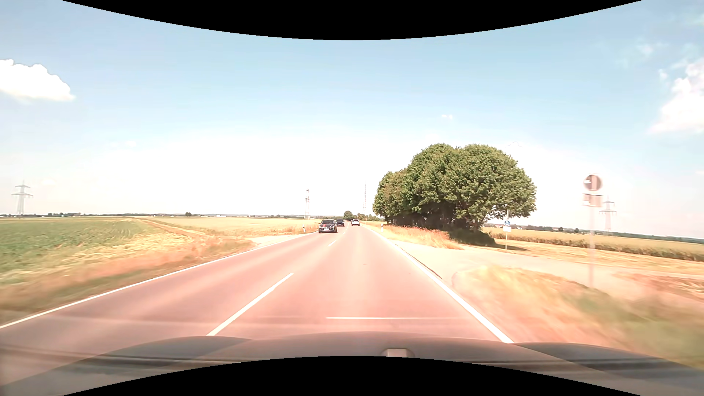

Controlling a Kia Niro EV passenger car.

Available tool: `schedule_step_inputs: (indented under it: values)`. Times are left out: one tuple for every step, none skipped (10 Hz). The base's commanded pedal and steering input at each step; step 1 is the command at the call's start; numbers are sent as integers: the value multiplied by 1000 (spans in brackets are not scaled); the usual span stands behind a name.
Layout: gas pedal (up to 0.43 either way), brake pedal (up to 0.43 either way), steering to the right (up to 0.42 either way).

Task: Follow the waypoints while adhering to traffic rules and regulations

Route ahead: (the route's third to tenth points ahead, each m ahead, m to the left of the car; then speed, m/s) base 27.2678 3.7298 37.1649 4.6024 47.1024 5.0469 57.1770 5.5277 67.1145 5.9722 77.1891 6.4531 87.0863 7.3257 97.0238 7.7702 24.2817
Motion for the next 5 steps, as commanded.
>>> schedule_step_inputs:
  values:
    - [248, 0, -5]
    - [248, 0, -5]
    - [248, 0, -5]
    - [248, 0, -5]
    - [248, 0, -6]
